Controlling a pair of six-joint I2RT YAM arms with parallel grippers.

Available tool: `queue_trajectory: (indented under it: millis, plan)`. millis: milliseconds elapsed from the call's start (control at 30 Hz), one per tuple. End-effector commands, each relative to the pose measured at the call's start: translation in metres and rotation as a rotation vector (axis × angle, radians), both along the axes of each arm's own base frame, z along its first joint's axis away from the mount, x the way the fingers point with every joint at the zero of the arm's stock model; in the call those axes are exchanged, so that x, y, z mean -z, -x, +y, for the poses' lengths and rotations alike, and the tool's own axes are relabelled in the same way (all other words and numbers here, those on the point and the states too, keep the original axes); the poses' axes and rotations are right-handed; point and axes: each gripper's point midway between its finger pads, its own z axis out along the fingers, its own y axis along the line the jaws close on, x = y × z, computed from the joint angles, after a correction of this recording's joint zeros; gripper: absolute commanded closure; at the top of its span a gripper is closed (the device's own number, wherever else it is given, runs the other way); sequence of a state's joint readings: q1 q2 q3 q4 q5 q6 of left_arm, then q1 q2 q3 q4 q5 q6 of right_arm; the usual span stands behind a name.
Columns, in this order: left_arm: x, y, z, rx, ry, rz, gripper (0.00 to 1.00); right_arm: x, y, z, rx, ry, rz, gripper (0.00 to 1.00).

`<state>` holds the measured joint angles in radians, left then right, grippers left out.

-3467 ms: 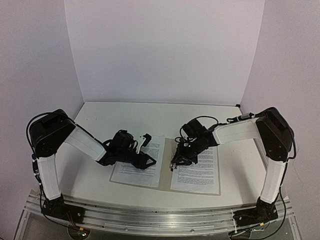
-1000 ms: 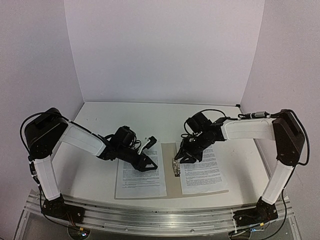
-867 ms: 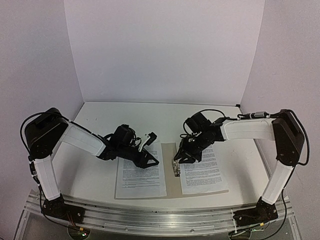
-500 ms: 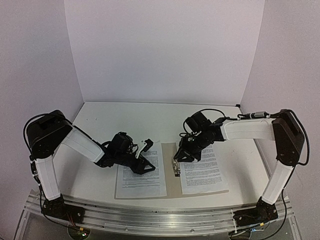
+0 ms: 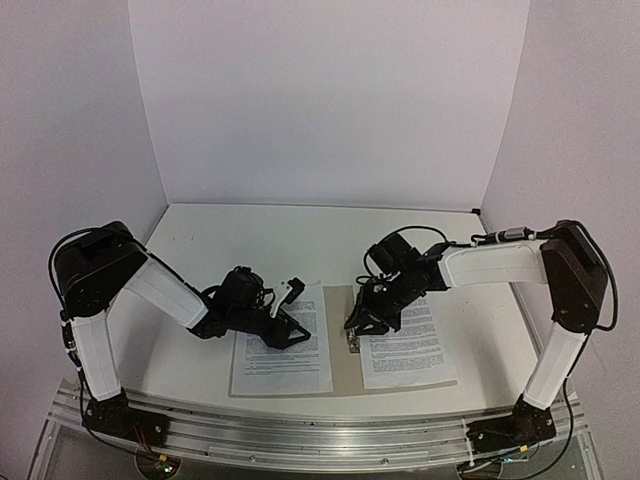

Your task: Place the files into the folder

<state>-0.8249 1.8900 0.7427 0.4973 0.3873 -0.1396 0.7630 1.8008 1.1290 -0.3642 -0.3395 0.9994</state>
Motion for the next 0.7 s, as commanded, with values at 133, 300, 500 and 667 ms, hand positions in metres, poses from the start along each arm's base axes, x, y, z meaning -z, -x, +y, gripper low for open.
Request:
queue_trajectory:
  millis: [133,300,500,667]
  plan:
    - [0.012,0.006,0.006,-0.02,-0.016,0.03,0.47,-0.007,-0.003,-0.005,0.004,0.026,-0.038,0.74]
    - [0.013,0.008,0.007,-0.017,-0.017,0.032,0.47,-0.019,-0.018,0.003,0.007,0.001,-0.071,0.66]
    - [0.013,0.007,0.007,-0.018,-0.015,0.028,0.47,-0.032,-0.024,0.009,0.008,-0.025,-0.092,0.58]
    - [0.014,0.008,0.007,-0.019,-0.018,0.031,0.47,-0.012,-0.012,0.001,0.014,0.007,-0.035,0.69]
